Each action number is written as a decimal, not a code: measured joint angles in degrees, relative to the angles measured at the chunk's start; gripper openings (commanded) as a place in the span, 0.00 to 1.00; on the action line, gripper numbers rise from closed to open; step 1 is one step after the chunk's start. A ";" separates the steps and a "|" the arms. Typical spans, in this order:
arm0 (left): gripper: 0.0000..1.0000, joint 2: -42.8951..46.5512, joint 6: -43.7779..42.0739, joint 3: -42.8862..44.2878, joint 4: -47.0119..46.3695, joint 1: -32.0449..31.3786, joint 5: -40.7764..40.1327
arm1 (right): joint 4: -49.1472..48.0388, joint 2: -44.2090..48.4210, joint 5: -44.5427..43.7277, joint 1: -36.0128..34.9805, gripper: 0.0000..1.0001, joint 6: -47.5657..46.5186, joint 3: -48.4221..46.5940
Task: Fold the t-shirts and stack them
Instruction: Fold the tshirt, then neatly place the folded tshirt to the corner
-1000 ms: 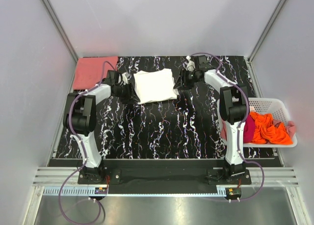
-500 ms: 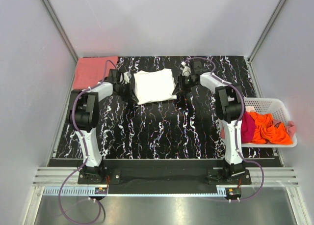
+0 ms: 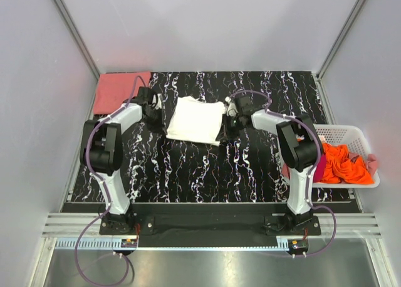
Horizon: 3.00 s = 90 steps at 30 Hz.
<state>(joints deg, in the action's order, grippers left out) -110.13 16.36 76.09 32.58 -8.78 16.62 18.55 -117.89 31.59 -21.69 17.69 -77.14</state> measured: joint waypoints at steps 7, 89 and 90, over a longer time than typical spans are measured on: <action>0.23 2.56 -2.54 -0.35 4.57 -0.04 -1.57 | -5.73 7.06 -4.15 -1.40 0.27 5.79 9.84; 0.59 -25.03 -11.61 33.81 6.03 2.36 17.66 | -1.16 19.43 -11.08 -1.07 0.51 16.41 8.90; 0.58 -25.11 -11.28 33.81 5.86 2.27 17.73 | -1.03 19.52 -11.08 -1.07 0.51 16.41 8.90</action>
<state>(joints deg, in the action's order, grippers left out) -135.24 5.08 109.91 38.44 -6.50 34.35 17.52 -98.37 20.51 -22.76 34.11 -68.25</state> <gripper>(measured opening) 0.607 0.510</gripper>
